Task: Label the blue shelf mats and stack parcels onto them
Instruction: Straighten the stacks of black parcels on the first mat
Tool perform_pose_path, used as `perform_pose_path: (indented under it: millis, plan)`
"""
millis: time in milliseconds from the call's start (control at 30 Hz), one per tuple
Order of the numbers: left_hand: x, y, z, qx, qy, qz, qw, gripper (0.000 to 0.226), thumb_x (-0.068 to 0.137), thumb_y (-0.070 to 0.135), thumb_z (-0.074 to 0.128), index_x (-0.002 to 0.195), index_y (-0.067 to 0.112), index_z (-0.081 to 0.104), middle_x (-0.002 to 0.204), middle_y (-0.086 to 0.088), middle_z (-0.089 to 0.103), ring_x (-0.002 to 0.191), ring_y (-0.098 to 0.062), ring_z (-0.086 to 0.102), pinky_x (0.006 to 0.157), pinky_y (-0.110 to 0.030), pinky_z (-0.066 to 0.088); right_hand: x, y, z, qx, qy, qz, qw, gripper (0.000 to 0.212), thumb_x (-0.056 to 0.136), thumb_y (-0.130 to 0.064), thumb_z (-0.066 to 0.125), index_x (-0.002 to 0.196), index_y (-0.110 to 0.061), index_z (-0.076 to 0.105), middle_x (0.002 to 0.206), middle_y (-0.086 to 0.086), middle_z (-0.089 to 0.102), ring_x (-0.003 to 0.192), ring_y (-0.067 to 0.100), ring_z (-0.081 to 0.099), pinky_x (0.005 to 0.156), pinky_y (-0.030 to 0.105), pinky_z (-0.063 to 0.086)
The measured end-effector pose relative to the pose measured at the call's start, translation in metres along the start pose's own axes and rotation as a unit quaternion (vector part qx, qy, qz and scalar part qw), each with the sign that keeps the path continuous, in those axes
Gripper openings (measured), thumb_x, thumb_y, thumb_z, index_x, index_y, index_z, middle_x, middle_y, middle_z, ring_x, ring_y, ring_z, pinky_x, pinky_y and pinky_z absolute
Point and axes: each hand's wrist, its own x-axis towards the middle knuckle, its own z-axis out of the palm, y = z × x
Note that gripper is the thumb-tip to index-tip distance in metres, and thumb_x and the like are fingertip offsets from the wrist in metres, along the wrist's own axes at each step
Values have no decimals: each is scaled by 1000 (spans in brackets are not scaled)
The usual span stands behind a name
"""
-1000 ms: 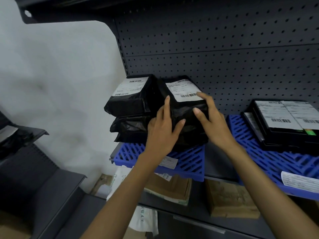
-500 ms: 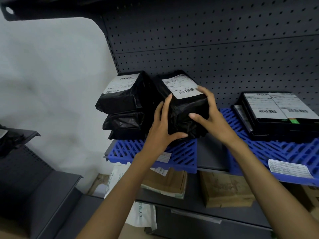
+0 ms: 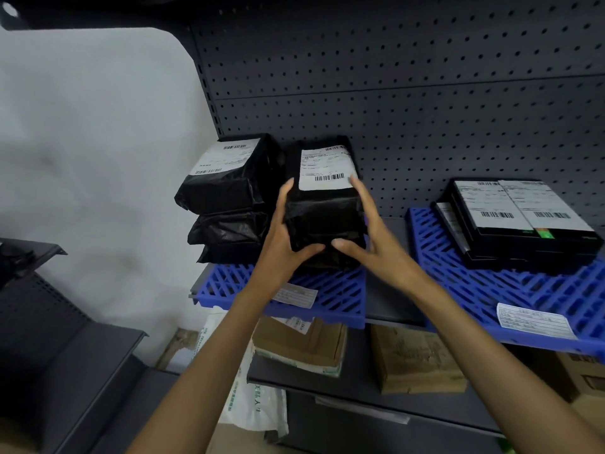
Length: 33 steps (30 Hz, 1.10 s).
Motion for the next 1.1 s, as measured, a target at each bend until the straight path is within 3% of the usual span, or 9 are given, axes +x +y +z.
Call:
perform_pose_path:
  millis: [100,233,400,533,633,733,833,1000,1100]
  plan:
    - [-4,0,-11,44,12,-20,999,106,83,14,78,157,26,3,154,9,37,140,-1,37,112,-18,34,1,1,13,-39,25,0,999,100,87,-23,72,154,-44,1,154,-34,9,147,-3,13,119,37,24]
    - [-14,19,-15,148,24,-46,988,103,86,15,74,158,31,2,152,5,42,139,-11,41,111,-36,41,2,4,11,-53,48,0,997,104,85,-16,75,154,-43,2,158,-29,10,147,-3,14,120,42,26]
    - [-26,53,-51,388,142,52,909,55,92,45,61,143,33,47,118,2,56,104,-18,54,75,-37,54,4,5,16,-38,49,-2,998,112,78,-17,81,155,-39,3,161,-24,7,149,2,14,120,47,26]
    - [10,48,-92,423,201,29,883,42,98,54,44,136,39,53,130,6,55,125,-23,44,106,-50,29,10,3,31,-63,74,1,995,117,76,-12,82,153,-44,1,161,-23,5,147,-4,7,120,38,19]
    - [33,19,-111,409,122,-94,899,46,98,62,36,141,47,43,155,14,34,149,-31,13,113,-65,-2,12,1,44,-113,97,10,989,118,79,-6,79,151,-51,-4,162,-16,6,148,8,18,113,43,29]
    - [34,-5,-115,366,79,-84,923,51,97,64,31,138,41,49,152,10,42,148,-23,23,120,-55,6,19,1,52,-184,111,6,977,116,82,-7,77,150,-51,-6,162,-8,13,125,25,51,92,46,52]
    - [35,-11,-111,364,102,-10,926,42,101,52,38,133,32,56,142,5,53,138,-6,38,120,-42,12,30,1,57,-206,112,21,972,116,82,-8,76,150,-50,-7,161,-3,19,112,29,60,79,45,59]
    - [35,-15,-112,386,106,4,916,40,102,48,39,134,29,56,142,5,53,139,-12,38,119,-41,14,33,-2,54,-185,90,28,978,112,84,-13,75,150,-51,-7,161,-4,19,132,26,48,91,55,53]
    - [34,-18,-115,389,90,-2,917,44,101,52,36,136,32,53,144,6,50,141,-18,35,118,-40,15,31,-5,43,-146,73,20,986,97,88,-37,70,150,-53,-3,160,-8,20,141,17,35,99,54,45]
